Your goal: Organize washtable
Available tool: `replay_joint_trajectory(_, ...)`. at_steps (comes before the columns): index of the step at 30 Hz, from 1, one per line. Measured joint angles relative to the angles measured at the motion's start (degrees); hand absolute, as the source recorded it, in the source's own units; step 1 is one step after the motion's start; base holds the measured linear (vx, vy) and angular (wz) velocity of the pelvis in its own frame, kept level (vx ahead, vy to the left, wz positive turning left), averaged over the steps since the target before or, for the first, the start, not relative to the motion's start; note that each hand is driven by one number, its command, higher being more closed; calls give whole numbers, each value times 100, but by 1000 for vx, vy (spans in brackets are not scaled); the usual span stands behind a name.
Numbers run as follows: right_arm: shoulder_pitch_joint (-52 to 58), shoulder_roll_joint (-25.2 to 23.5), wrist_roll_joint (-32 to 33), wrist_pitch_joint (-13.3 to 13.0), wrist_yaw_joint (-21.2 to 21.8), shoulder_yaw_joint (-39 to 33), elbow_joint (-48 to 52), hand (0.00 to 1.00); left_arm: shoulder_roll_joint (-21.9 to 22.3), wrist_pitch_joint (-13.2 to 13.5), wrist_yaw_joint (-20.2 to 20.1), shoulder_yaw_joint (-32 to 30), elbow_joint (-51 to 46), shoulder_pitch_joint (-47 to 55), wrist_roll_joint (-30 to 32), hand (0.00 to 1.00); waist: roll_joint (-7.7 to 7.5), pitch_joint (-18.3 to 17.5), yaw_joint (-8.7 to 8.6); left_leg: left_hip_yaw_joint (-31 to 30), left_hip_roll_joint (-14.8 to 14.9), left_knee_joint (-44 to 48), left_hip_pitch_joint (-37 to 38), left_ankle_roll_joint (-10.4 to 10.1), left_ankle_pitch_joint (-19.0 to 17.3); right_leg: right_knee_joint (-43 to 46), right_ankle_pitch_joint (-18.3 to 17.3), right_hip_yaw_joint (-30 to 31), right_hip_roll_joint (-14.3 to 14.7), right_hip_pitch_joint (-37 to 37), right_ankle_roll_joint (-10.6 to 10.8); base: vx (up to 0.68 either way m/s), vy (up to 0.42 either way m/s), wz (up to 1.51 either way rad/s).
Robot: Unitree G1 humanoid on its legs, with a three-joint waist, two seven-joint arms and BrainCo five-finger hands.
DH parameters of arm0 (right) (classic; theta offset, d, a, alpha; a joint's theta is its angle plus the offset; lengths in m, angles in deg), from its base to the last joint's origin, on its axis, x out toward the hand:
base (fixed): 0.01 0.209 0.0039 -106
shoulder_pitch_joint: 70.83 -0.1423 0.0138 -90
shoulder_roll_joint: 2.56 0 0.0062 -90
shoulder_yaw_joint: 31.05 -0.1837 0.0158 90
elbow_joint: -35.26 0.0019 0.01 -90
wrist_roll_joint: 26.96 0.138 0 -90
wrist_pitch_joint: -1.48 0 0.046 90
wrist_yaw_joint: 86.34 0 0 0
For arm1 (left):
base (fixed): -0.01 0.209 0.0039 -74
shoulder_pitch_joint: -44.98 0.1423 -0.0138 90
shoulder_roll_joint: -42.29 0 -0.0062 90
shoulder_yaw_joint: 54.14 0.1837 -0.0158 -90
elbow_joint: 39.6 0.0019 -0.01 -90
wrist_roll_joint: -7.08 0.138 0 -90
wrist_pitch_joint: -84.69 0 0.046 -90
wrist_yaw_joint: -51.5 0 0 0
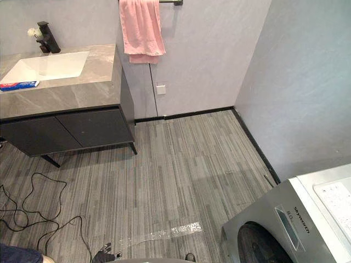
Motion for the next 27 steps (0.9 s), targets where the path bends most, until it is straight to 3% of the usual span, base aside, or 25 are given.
replay_joint_trajectory(3,-106,-99,9,-1,16,-57,7,0,-47,4,8,-292,-113,-60,-42,0,-213,282,25,-58,-66,1061,-465,-298,-213,698,-464,-139,-168,-212,-18,-45,-39,38)
replay_joint_trajectory(4,-146,-170,17,0,17,-130,13,0,-53,3,16,-517,-169,-76,-59,0,-349,399,44,-14,-127,1829,-838,-322,-250,1118,-701,-172,-295,-372,-52,-110,-74,26)
replay_joint_trajectory(5,-172,-197,31,3,19,-132,30,0,-34,2,27,-667,-184,-68,-98,0,-401,456,85,63,-134,2393,-1131,-304,-274,1374,-853,-178,-370,-461,-67,-121,-42,27)
replay_joint_trajectory(6,-153,-197,37,13,12,-92,316,0,84,-8,106,-905,-215,-24,-134,0,-257,563,146,529,177,3487,-1670,-21,-630,1700,-1106,-260,-373,-486,-88,-95,44,21)
replay_joint_trajectory(9,-79,-83,46,9,14,-36,440,0,259,3,123,-964,-402,47,-173,0,-60,552,206,645,411,2781,-1828,-72,-667,1835,-1249,-270,-418,-576,54,15,141,5)
replay_joint_trajectory(10,-157,-49,48,10,9,29,530,0,354,3,120,-1187,-404,48,-206,0,-6,542,224,411,421,2106,-1900,-87,-652,1891,-1315,-191,-447,-677,104,123,224,-10)
replay_joint_trajectory(12,-138,-69,41,3,7,-5,626,0,481,-2,123,-1572,-405,62,-214,0,-27,425,268,505,368,1873,-2021,-261,-419,1851,-1364,25,-557,-926,187,164,262,-34)
replay_joint_trajectory(13,-121,-69,34,0,17,-30,639,0,545,-6,125,-1655,-408,61,-214,0,-8,343,369,649,354,1857,-2057,-196,-381,1823,-1382,117,-601,-1008,228,707,658,-133)
replay_joint_trajectory(14,-18,-264,209,3,27,-432,799,0,587,-5,133,-1810,-634,171,-336,0,-262,23,532,1516,-123,1868,-1652,415,-839,3638,-1598,550,-1519,-1334,799,770,635,-137)
replay_joint_trajectory(15,-73,-279,289,0,32,-435,838,0,576,-1,131,-1692,-626,136,-378,0,-228,-24,524,1612,-183,1780,-1449,423,-839,4283,-1589,638,-1603,-1440,811,838,637,-132)
replay_joint_trajectory(17,-170,-337,341,-13,34,-482,832,0,524,26,121,-1478,-615,9,-440,0,-163,-90,491,1581,-159,1765,-1272,453,-824,4600,-1595,556,-1577,-1500,803,320,126,-46)
replay_joint_trajectory(19,-204,-351,435,-32,38,-422,831,0,502,16,136,-1401,-590,-106,-452,0,-87,-16,515,1525,-161,1373,-757,649,-1105,4994,-1703,264,-1485,-1656,649,228,15,-82)
replay_joint_trajectory(20,-262,-383,497,-118,47,-355,828,0,440,-25,131,-1393,-491,-110,-465,0,-78,95,469,1663,-229,1085,-363,622,-1243,5211,-1941,230,-1406,-1889,578,157,5,-108)
replay_joint_trajectory(23,-425,-349,834,-242,115,-255,849,0,297,1,111,-1262,-487,-338,-460,0,-51,141,223,1945,-95,904,-1,355,-1397,4538,-2073,201,-593,-2725,466,256,-40,-60)
replay_joint_trajectory(24,-453,-303,901,-238,115,-234,844,0,226,26,109,-1183,-445,-537,-444,0,-71,185,106,1987,-65,816,42,284,-1424,3748,-1765,275,-350,-3115,531,259,-39,18)
replay_joint_trajectory(25,-466,-289,907,-223,105,-247,820,0,197,76,109,-1131,-396,-673,-432,0,-114,284,35,1940,-107,672,184,149,-1399,3215,-1303,320,-281,-3224,515,503,-50,39)
replay_joint_trajectory(26,-412,-266,907,-213,99,-307,716,0,209,107,110,-1130,-374,-721,-429,0,-75,330,-56,1819,-67,578,480,-65,-1395,2975,-693,357,-166,-3229,410,382,-27,39)
replay_joint_trajectory(27,-374,-266,909,-208,92,-330,663,0,224,111,112,-1152,-379,-701,-429,0,-79,324,-77,1758,-19,590,597,-123,-1397,2937,-433,379,-147,-3175,226,706,-129,32)
